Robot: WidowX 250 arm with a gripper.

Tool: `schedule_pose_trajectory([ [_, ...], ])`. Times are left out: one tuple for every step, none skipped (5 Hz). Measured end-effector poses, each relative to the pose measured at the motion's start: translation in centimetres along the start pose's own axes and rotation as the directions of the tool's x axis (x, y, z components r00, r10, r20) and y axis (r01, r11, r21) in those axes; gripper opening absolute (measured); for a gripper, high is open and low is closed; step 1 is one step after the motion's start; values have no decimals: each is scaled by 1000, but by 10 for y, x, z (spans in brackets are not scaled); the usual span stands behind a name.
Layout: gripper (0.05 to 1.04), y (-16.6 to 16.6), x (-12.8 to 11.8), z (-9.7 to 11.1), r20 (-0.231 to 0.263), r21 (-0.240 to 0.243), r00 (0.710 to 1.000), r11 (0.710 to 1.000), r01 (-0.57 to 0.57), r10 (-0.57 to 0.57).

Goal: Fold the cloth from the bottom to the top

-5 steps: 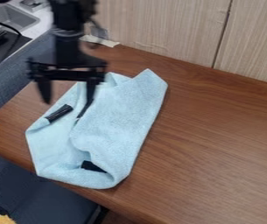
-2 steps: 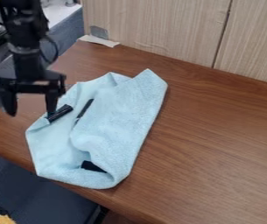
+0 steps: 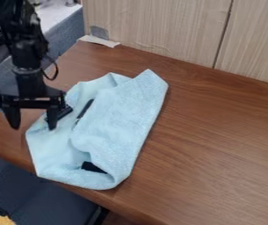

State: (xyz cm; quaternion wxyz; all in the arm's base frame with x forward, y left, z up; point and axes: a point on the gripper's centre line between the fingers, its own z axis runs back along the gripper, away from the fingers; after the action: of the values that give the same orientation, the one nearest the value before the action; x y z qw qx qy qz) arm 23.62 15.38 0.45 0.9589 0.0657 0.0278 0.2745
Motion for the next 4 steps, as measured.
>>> schedule_pose_trajectory([
  [970,0,6,-3,0,-6,1000,1000,4,-4],
  [713,2,8,-3,9,7,1000,1000,-1,1],
  [411,0,8,-3,11,18,1000,1000,1,-1],
  [186,0,6,-2,7,12,1000,1000,0,0],
])
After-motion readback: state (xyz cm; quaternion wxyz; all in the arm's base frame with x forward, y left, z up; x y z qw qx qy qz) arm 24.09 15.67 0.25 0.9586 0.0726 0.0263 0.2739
